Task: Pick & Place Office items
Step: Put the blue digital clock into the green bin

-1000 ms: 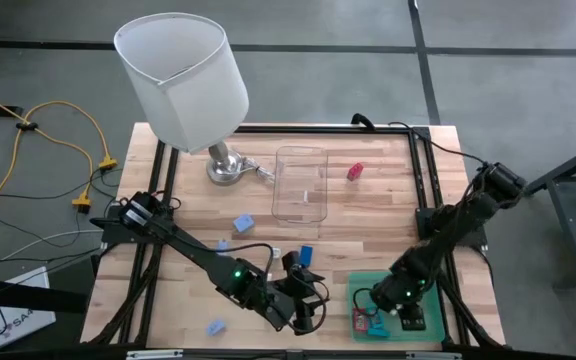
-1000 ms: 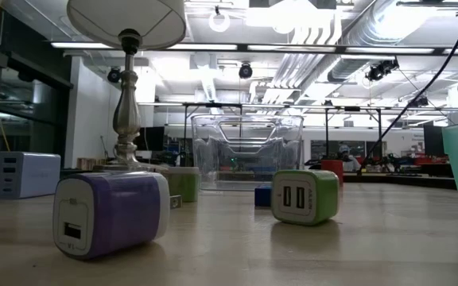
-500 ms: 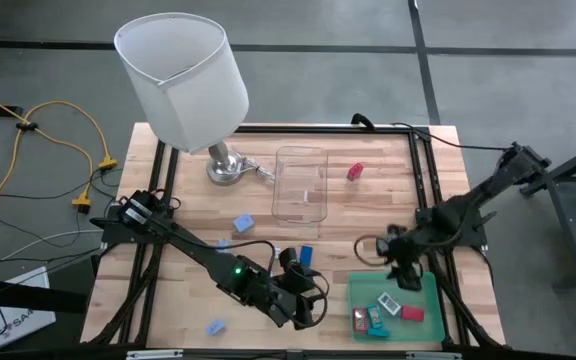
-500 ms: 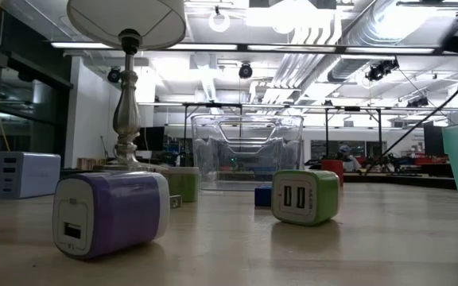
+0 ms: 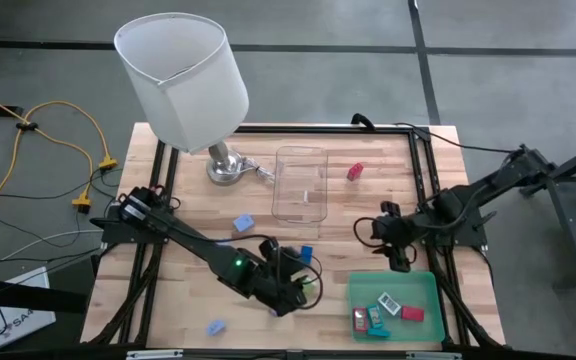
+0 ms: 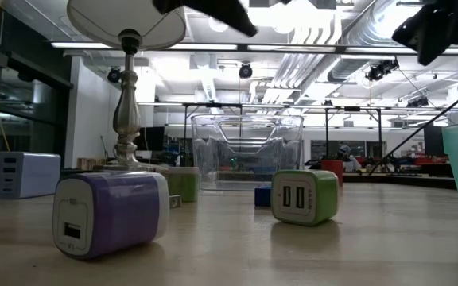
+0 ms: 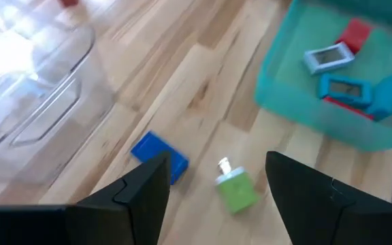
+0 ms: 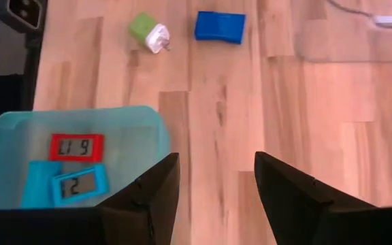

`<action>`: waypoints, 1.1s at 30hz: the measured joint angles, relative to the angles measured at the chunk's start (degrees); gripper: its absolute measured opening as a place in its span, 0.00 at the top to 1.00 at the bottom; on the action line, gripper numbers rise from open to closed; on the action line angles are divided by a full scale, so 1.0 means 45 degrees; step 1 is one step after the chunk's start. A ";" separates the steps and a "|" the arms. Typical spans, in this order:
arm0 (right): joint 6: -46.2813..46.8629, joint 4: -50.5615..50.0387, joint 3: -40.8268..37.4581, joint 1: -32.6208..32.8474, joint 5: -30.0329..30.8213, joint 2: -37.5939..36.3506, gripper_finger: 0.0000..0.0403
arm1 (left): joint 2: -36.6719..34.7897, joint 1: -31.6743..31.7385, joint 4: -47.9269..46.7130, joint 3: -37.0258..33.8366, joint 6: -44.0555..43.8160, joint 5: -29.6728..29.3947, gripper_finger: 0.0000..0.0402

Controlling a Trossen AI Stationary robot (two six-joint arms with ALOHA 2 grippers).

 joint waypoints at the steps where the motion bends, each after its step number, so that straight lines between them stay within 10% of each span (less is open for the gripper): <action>1: -0.0084 0.0005 0.0000 -0.0121 0.0000 -0.0005 0.56 | -0.0025 0.0000 -0.0224 0.0000 -0.0206 0.0010 0.42; 33: -0.2347 0.0364 0.0000 -0.2653 0.0477 -0.0049 0.56 | -0.0109 0.0512 -0.0490 0.0000 -0.4112 0.0532 0.42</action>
